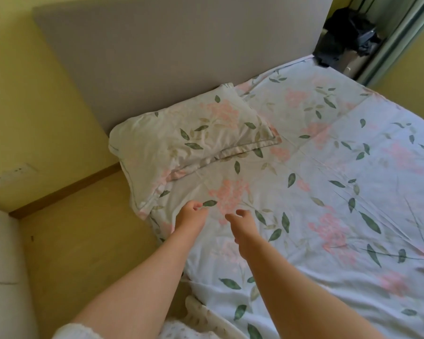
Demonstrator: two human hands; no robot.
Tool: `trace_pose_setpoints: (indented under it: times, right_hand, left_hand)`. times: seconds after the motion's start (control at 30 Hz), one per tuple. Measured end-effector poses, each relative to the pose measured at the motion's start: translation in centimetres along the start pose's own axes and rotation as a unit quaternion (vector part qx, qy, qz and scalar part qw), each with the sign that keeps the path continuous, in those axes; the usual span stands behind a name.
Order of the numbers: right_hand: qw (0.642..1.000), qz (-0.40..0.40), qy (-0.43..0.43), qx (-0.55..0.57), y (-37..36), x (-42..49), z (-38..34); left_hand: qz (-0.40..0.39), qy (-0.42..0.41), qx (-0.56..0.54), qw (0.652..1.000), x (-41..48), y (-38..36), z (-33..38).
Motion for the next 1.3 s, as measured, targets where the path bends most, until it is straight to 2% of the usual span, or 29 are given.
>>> trace_pose_setpoints:
  times: [0.2,0.47,0.83,1.07,1.3]
  right_hand:
    - [0.999,-0.041,0.033,-0.010,-2.4,-3.7,1.5]
    - [0.988,-0.112,0.060,-0.086,-7.0,-8.5,6.9]
    - [0.932,-0.244,0.130,-0.236,-10.0,-16.6,13.9]
    - [0.865,-0.357,0.210,-0.284,-15.4,-26.0,16.2]
    - [0.799,-0.451,0.255,-0.305,-23.4,-37.9,20.2]
  left_hand:
    - [0.039,0.006,-0.059,0.997,-3.2,2.4,-2.8]
    - [0.111,0.025,-0.166,0.980,-10.2,5.1,-9.4]
    - [0.285,0.058,-0.200,0.936,-23.0,7.4,-18.0]
    - [0.422,0.064,-0.240,0.872,-31.8,13.4,-23.5]
    - [0.545,0.042,-0.299,0.782,-43.3,21.6,-30.3]
Point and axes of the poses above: each hand's wrist, its own x-axis towards the middle knuckle, its own y-axis out of the back of the hand, z = x × y, the point moved 3 cm from there along x, towards the middle knuckle, and after that the axes turned 2 degrees about -x, right-handed, at the moved point
